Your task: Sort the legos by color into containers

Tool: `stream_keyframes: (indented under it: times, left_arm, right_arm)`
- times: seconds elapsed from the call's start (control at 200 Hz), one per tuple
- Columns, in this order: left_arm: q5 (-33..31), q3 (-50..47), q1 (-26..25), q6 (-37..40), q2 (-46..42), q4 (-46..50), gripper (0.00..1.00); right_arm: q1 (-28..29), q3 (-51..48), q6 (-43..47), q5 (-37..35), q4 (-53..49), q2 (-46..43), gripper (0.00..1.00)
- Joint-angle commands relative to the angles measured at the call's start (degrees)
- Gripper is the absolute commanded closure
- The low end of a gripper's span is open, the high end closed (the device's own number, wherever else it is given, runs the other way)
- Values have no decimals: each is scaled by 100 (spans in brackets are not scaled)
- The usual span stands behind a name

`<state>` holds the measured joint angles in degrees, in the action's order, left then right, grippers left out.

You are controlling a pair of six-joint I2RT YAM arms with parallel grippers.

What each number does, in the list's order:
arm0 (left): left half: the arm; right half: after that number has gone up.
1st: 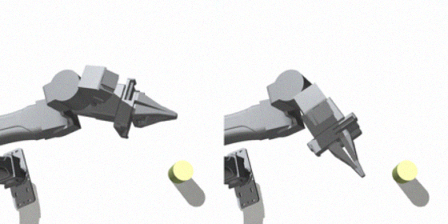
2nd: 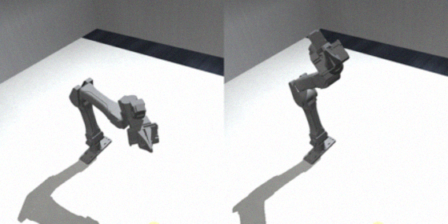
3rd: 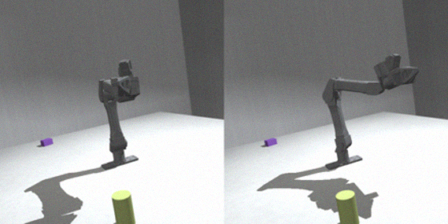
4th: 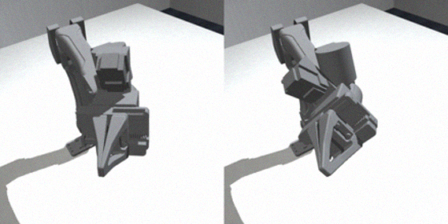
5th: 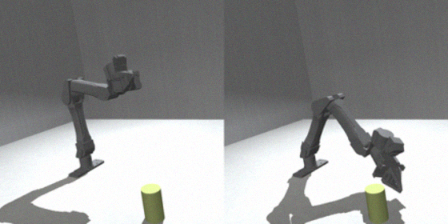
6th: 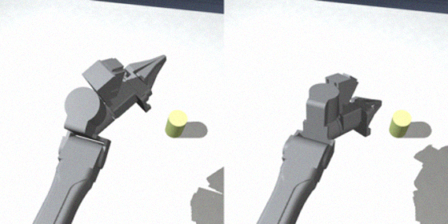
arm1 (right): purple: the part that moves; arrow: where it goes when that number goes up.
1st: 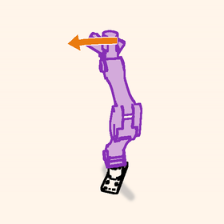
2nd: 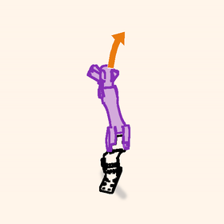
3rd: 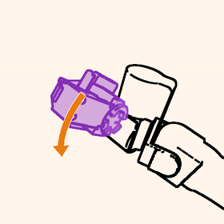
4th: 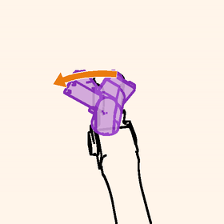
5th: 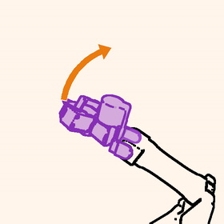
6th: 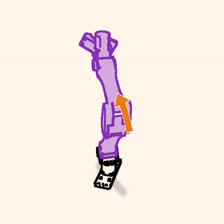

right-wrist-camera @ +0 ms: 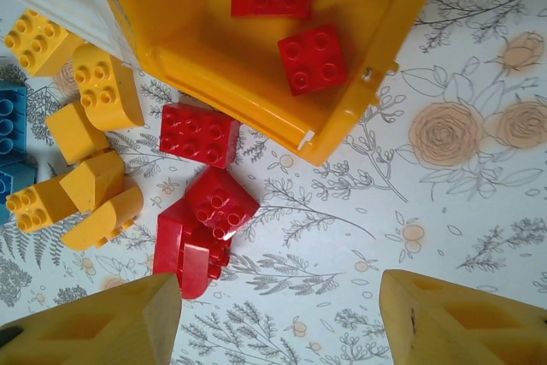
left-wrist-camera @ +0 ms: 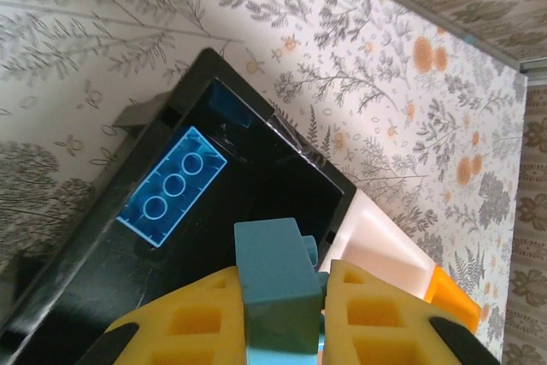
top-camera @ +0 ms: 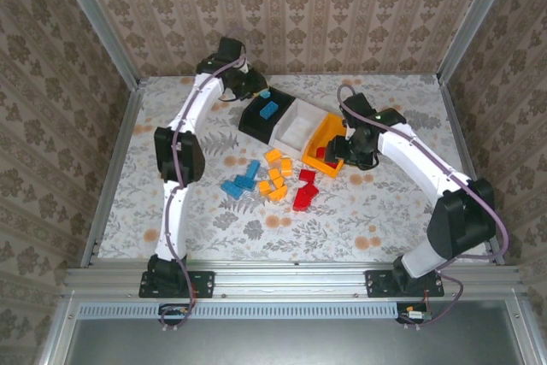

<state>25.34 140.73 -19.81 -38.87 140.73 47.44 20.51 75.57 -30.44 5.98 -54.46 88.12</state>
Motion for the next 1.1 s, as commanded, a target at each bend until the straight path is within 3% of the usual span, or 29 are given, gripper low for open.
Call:
stream_keyframes:
  times: [0.0, 0.165, 0.63, 0.845, 1.095]
  left_arm:
    - [171, 243, 5, -207, 164, 444, 83]
    - [234, 157, -5, -182, 288, 413, 81]
    - [121, 37, -26, 168, 106, 565, 50]
    - [91, 50, -39, 269, -47, 625, 46]
    - [-486, -187, -175, 1321, -761, 1452, 41]
  right_arm:
    - [12, -193, -127, -330, -310, -312, 36]
    - [-2, -404, -184, -452, -390, -555, 36]
    - [5, -167, -232, -418, -590, -436, 35]
    - [5, -358, -324, -449, -537, -646, 35]
    - [6, -453, -247, -272, -275, -555, 34]
